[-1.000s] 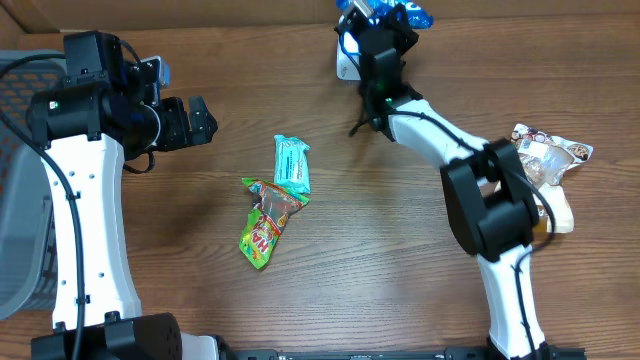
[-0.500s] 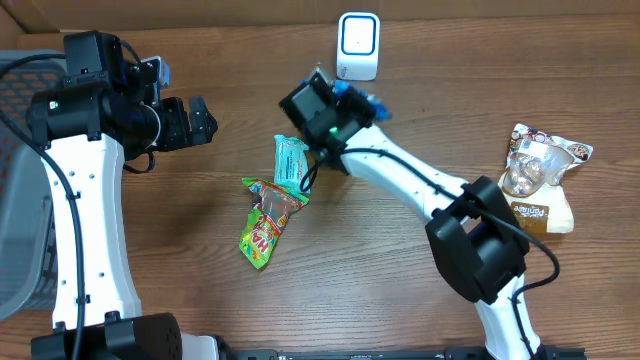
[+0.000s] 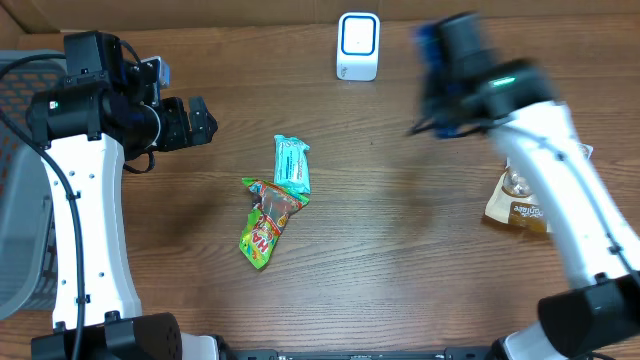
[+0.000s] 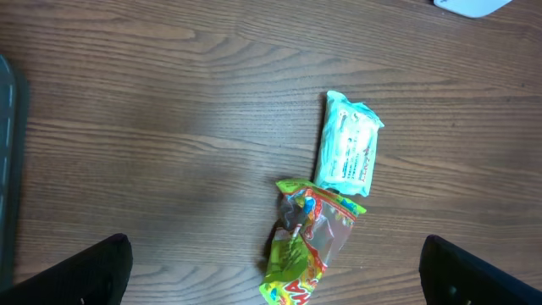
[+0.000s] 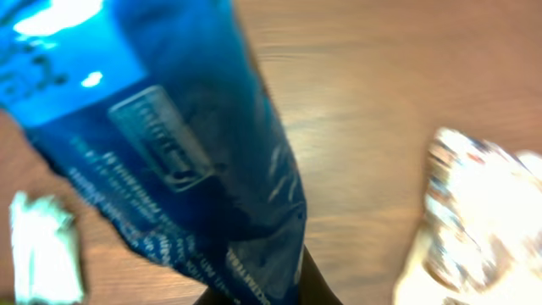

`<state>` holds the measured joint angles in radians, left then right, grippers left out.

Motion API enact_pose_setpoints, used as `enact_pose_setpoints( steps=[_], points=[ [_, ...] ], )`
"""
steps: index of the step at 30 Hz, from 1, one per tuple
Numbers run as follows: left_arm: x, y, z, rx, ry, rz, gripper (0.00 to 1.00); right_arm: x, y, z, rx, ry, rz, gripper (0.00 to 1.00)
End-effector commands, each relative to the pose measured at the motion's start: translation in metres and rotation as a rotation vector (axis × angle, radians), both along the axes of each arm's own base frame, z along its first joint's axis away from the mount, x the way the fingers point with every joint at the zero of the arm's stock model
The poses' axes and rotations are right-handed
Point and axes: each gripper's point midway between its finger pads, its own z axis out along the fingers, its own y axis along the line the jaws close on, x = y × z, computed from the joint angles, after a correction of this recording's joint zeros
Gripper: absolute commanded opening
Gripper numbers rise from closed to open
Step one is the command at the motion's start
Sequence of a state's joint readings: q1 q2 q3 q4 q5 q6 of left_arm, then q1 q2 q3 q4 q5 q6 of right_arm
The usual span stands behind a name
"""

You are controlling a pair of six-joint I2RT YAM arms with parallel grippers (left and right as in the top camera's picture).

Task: Scan the item barcode
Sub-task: 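Carry the Oreo pack right and set it beside the bread bag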

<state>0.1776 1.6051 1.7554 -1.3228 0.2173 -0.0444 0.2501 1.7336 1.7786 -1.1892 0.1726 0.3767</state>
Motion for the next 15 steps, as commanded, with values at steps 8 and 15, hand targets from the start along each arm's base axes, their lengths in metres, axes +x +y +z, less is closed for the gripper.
enact_pose_setpoints(
  steps=[8, 15],
  points=[
    [-0.001, -0.003, 0.000, -0.002, -0.003, -0.027, 1.00, -0.021, -0.090, -0.144, 0.232, 0.286, -0.266, 0.04],
    [-0.001, -0.003, 0.000, -0.002, -0.003, -0.027, 1.00, -0.029, -0.081, -0.197, 0.238, 0.252, 0.013, 0.05]
  ],
)
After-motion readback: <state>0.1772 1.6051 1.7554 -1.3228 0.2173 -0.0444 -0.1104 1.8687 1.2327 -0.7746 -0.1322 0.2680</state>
